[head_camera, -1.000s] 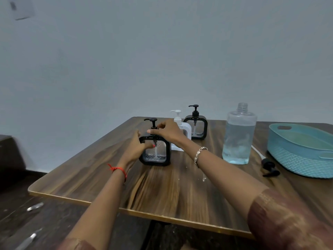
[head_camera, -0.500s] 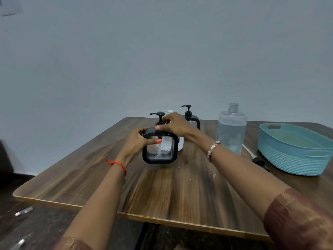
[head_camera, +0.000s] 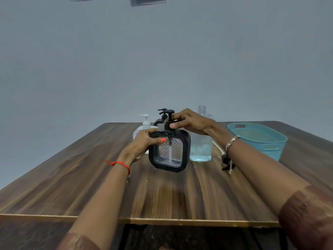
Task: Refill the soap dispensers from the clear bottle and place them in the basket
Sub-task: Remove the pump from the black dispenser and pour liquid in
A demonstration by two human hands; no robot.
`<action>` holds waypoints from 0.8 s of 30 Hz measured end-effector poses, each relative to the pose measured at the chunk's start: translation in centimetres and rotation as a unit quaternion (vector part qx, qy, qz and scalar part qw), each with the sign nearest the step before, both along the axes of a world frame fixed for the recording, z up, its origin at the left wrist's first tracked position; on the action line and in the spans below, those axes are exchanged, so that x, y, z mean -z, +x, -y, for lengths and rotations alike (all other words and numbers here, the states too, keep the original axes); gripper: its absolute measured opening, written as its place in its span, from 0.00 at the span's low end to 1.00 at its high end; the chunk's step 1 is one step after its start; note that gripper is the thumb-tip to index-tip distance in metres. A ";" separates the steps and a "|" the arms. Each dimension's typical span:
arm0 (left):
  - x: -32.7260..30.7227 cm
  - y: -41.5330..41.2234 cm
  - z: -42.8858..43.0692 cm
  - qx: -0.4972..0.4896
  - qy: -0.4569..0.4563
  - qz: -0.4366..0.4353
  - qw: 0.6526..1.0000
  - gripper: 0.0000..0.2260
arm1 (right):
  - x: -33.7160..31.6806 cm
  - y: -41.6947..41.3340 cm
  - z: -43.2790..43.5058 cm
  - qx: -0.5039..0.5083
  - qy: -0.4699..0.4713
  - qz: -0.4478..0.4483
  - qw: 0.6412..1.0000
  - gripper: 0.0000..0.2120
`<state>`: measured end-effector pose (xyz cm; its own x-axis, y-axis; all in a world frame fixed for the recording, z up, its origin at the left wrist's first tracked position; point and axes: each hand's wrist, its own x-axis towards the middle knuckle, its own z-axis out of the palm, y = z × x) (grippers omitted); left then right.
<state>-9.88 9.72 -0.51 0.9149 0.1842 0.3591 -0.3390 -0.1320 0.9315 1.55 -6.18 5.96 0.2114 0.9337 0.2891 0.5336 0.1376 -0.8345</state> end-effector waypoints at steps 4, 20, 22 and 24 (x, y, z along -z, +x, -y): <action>0.1 0.3 1.3 0.110 -0.037 -0.027 0.993 0.25 | -0.1 0.8 1.4 -0.083 -0.055 -0.080 0.992 0.29; 0.5 1.8 2.6 -0.129 -0.019 0.020 0.991 0.14 | 0.0 -0.9 1.3 0.235 0.034 0.133 0.962 0.15; 0.3 1.7 2.6 -0.120 -0.029 0.017 0.992 0.13 | -0.4 -0.9 1.7 0.203 0.035 0.120 0.971 0.10; 0.1 1.5 2.5 -0.098 -0.040 0.015 0.994 0.12 | -0.7 -0.8 2.1 0.157 0.038 0.092 0.983 0.07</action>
<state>-8.39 7.19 -0.60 0.8482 0.3858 0.3629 -0.3418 -0.1247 0.9315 0.74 -8.28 6.69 0.4231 0.8054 0.4151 0.7004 -0.0002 -0.7137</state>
